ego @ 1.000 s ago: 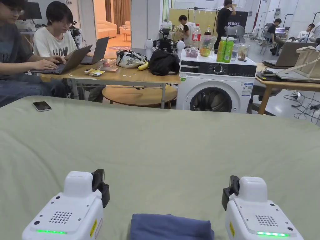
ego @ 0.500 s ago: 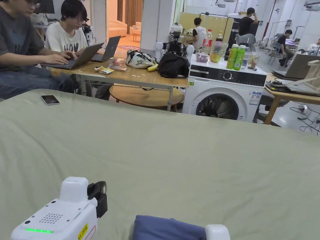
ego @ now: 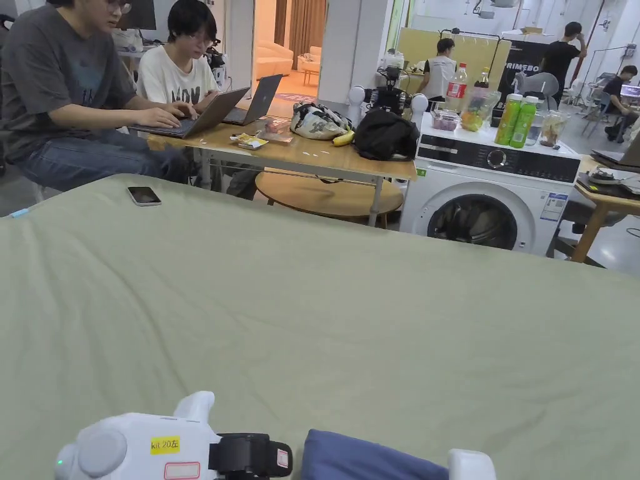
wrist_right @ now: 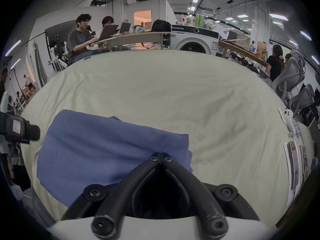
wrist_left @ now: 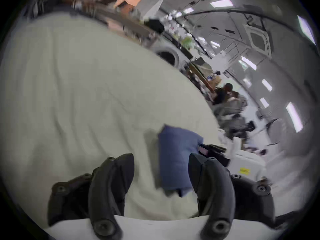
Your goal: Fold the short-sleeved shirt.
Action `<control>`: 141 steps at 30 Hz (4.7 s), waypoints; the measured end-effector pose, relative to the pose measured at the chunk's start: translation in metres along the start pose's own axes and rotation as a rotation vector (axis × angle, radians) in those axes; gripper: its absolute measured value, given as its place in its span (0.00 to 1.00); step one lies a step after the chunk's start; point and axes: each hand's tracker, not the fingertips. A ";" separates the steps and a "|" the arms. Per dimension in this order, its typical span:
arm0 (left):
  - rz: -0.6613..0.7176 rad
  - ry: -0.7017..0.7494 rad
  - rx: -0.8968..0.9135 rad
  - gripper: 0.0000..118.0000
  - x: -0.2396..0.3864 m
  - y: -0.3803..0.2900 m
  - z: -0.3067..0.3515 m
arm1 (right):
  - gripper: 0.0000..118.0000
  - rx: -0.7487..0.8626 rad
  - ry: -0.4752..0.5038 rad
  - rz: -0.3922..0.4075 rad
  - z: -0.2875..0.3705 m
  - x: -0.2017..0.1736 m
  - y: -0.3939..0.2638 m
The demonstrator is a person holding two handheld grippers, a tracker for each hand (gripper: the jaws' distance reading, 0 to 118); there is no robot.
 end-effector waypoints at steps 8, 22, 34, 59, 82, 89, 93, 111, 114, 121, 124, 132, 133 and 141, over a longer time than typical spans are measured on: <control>0.088 -0.130 -0.183 0.55 -0.020 0.011 -0.069 | 0.00 -0.007 0.005 0.001 0.000 0.002 0.000; 0.047 -0.146 -0.218 0.56 0.007 0.011 -0.108 | 0.00 -0.006 -0.002 -0.003 0.001 0.003 -0.002; 0.089 -0.140 -0.185 0.18 -0.008 0.004 -0.108 | 0.00 0.020 0.015 -0.013 0.004 0.004 -0.006; -0.014 0.069 -0.129 0.17 0.017 0.082 0.038 | 0.00 0.641 -0.042 -0.016 0.069 -0.005 0.061; 0.165 0.663 0.011 0.17 -0.101 0.134 0.337 | 0.00 0.599 0.322 0.158 0.027 -0.229 0.101; 0.176 0.867 -0.083 0.21 -0.141 0.141 0.314 | 0.00 0.574 0.315 0.181 0.018 -0.232 0.099; 0.158 0.943 -0.091 0.37 -0.152 0.142 0.307 | 0.00 0.558 0.300 0.170 0.012 -0.224 0.101; -0.203 0.688 0.294 0.51 -0.046 0.112 0.245 | 0.00 0.556 0.216 0.102 0.018 -0.159 0.101; -0.282 0.665 0.357 0.51 -0.029 0.099 0.191 | 0.00 0.549 0.170 0.082 0.021 -0.134 0.100; -0.537 0.688 0.555 0.41 0.031 0.071 0.081 | 0.00 0.541 0.043 0.011 0.029 -0.067 0.096; -0.627 0.659 0.614 0.39 0.061 0.065 0.044 | 0.00 0.550 -0.003 -0.017 0.036 -0.039 0.095; -0.711 0.621 0.693 0.13 0.122 0.046 -0.021 | 0.00 0.574 -0.100 -0.070 0.047 0.010 0.088; -0.705 0.627 0.707 0.10 0.125 0.044 -0.023 | 0.00 0.575 -0.107 -0.075 0.047 0.013 0.087; -0.622 0.617 0.799 0.00 0.128 0.037 -0.024 | 0.00 0.587 -0.121 -0.129 0.046 0.027 0.077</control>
